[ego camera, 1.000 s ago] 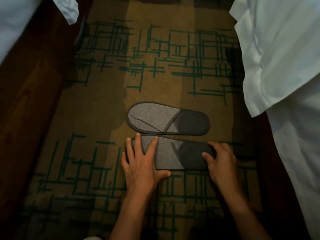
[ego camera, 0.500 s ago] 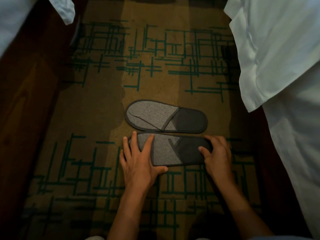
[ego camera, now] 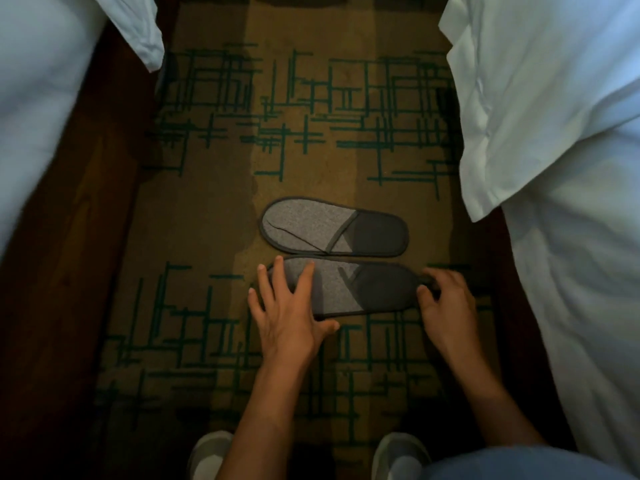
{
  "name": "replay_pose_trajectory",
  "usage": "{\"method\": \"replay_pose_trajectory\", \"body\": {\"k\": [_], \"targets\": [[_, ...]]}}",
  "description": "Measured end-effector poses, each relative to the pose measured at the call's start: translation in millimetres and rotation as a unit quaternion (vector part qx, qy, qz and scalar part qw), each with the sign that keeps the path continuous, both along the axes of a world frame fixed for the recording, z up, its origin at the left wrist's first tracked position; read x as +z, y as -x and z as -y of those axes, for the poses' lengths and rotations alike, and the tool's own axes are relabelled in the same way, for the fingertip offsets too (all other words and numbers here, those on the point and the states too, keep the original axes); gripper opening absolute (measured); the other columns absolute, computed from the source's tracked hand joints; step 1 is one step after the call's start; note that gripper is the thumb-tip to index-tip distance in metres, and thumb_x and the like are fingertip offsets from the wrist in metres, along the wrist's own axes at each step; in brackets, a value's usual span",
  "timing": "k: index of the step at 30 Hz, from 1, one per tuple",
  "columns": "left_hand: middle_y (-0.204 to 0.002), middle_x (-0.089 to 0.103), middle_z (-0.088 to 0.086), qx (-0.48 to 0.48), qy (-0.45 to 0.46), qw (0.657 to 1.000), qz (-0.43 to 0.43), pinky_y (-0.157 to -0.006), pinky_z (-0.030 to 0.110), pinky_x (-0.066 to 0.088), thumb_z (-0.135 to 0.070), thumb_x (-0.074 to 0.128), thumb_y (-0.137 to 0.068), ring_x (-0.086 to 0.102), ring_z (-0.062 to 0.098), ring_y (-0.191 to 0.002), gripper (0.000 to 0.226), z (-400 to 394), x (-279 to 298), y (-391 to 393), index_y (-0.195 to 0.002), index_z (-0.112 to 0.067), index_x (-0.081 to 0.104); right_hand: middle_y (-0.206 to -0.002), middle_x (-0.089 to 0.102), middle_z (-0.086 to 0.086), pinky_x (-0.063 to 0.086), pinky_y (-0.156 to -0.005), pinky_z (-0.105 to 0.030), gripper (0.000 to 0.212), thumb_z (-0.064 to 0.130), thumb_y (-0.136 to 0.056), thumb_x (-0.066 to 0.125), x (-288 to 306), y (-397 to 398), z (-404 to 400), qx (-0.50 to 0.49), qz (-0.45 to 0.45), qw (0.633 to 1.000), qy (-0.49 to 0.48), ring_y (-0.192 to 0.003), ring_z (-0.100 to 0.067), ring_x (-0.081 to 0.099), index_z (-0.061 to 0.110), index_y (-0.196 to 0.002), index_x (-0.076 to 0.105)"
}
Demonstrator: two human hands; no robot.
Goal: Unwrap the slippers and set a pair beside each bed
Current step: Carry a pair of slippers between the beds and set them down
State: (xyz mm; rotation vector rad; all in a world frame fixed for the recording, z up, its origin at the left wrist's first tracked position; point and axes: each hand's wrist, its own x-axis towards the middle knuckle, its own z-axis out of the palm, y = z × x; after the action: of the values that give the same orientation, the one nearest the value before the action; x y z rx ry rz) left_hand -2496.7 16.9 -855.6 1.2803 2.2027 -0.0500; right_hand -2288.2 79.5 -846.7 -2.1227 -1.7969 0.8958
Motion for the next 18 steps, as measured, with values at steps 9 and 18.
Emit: {"method": "replay_pose_trajectory", "body": {"k": [9, 18], "targets": [[-0.134, 0.053, 0.005, 0.019, -0.042, 0.998, 0.051, -0.101, 0.046, 0.041, -0.035, 0.055, -0.091, 0.046, 0.026, -0.125, 0.042, 38.5, 207.3, 1.6, -0.132, -0.025, 0.050, -0.124, 0.066, -0.008, 0.044, -0.089, -0.025, 0.035, 0.023, -0.096, 0.056, 199.3, -10.1, 39.8, 0.091, -0.046, 0.961, 0.256, -0.117, -0.023, 0.060, 0.015, -0.129, 0.061], [-0.108, 0.065, 0.003, 0.061, 0.014, 0.981, 0.183, -0.074, 0.034, 0.056, -0.026, 0.054, -0.092, 0.063, 0.017, -0.088, 0.031, 100.6, 535.1, 26.2, -0.123, -0.022, 0.058, -0.098, 0.071, -0.013, 0.055, -0.074, -0.038, 0.021, 0.020, -0.094, 0.052, 496.8, -36.0, 126.1, -0.014, -0.141, 0.933, 0.332, -0.084, -0.027, 0.070, 0.014, -0.108, 0.067]]}}
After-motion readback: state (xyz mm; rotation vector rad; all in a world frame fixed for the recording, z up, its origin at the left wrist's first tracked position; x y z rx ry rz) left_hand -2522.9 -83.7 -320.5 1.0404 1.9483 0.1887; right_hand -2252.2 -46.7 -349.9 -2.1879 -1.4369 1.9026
